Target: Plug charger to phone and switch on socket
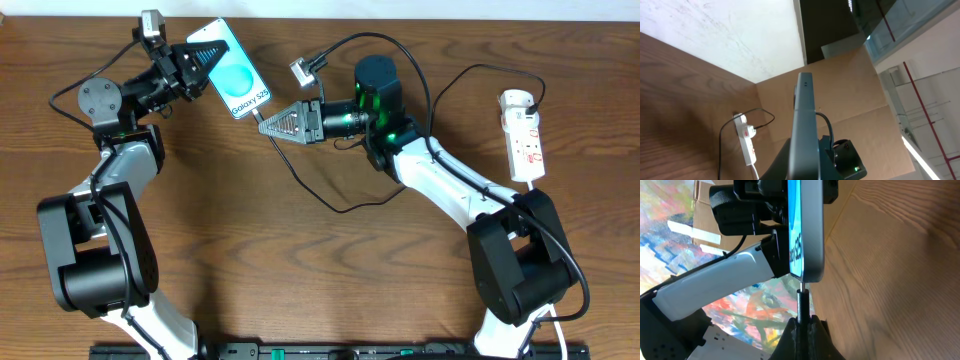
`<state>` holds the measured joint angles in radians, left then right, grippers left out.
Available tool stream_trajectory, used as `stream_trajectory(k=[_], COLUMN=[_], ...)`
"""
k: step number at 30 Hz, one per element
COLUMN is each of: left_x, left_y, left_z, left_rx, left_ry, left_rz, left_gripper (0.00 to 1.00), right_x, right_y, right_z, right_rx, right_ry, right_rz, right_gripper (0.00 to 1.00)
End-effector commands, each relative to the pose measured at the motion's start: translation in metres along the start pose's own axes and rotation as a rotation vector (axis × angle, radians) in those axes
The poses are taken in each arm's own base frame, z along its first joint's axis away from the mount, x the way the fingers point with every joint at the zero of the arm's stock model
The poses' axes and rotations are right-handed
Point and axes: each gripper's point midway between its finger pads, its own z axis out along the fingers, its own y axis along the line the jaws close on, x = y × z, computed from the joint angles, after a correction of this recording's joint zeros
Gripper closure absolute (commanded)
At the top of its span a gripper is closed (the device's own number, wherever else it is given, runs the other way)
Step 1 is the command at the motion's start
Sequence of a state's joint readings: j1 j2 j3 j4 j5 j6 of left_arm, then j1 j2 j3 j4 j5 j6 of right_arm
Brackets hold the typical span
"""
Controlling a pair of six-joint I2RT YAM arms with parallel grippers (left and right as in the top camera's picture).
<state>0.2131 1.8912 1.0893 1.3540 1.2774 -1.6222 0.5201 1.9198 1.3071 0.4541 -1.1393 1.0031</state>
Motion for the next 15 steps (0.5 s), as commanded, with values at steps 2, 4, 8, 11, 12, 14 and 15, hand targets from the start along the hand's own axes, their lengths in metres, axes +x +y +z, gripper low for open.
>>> stream_trajectory(k=[2,4,8,11,12,14,15], left_x=[0.0055,0.0069,0.0074,0.0074,0.0074,0.0074,0.0074], left_y=[-0.0052,-0.005,-0.0049,-0.0049,-0.0049,-0.0049,-0.0049], left_z=[0.0033,0.0032,0.0032,0.0032,0.0032,0.0032,0.0032], left_rx=[0.006,0.005,0.005,0.005,0.005,0.005,0.005], left_ry=[0.039,0.047,0.05,0.05,0.05,0.05,0.05], left_rz=[0.031,0.031,0.031,0.031,0.031,0.031,0.031], left_gripper=[0.93,0.93,0.93,0.93,0.93,0.93,0.93], right_x=[-0.0076,-0.0077,-0.0078,-0.0078,-0.0078,-0.0078,-0.0078], right_y=[0.0043,0.0042,0.0042,0.0042,0.0042,0.0041,0.0041], right_z=[-0.0034,-0.0036,-0.0036,-0.0036,-0.0036,-0.0036,-0.0036], right_rx=[0.0,0.0,0.0,0.0,0.0,0.0,0.0], right_ry=[-0.019,-0.019,-0.019,-0.019,-0.019,-0.02,-0.02], right_rz=[-0.025,-0.025,-0.025,-0.025,-0.025,-0.025,-0.025], right_gripper=[0.99,0.99,0.99,0.99,0.99,0.99,0.99])
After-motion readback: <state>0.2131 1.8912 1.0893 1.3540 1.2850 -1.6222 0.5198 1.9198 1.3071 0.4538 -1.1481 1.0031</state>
